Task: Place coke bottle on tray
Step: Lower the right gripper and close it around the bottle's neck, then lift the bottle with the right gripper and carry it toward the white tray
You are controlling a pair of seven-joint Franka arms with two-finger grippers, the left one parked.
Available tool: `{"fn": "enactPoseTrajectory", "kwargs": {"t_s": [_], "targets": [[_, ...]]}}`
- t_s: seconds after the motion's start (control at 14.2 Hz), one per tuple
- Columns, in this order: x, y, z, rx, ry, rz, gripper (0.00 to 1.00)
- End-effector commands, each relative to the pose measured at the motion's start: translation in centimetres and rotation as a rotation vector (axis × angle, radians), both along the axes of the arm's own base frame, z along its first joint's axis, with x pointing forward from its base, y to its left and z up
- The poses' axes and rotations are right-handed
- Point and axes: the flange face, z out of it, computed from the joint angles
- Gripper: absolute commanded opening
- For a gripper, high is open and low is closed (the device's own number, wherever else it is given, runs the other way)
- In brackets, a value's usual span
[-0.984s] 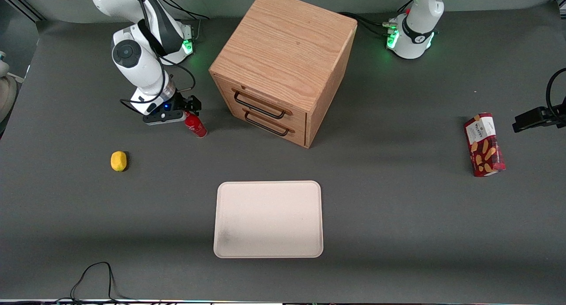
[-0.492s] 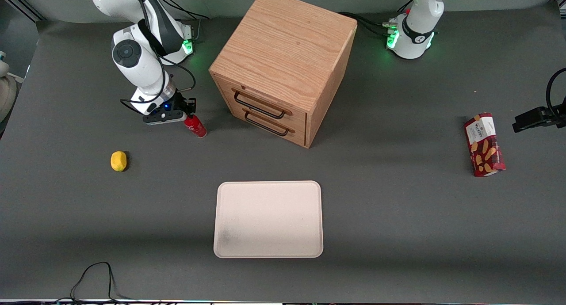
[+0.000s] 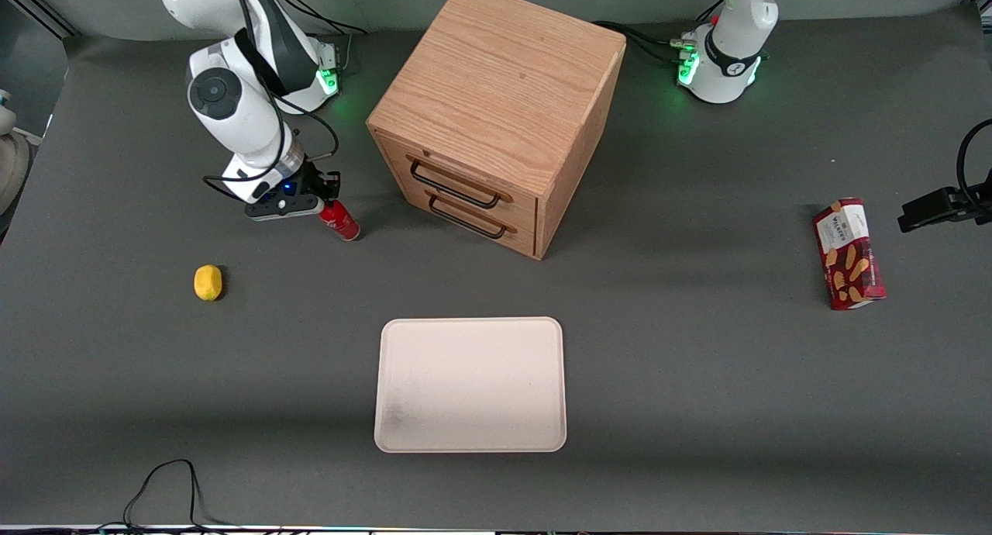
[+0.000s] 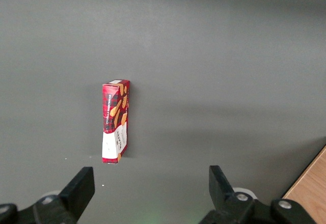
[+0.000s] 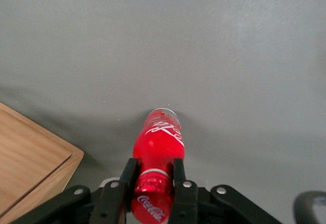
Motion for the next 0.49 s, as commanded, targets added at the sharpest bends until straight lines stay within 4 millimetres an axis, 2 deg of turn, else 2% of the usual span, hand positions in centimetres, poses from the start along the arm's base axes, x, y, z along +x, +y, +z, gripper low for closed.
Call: {"fn": "enactPoseTrajectory", "kwargs": {"t_s": [0.0,0.28,0.42], "targets": [[3.0,0.0,8.2,-0.02,-0.001,-0.015,0.05],[5.1,-0.5,18.8,-0.022,-0.011,-0.007,0.05],[5.5,-1.2,22.8,-0.018,-0.022,-0.002,0.05]]}}
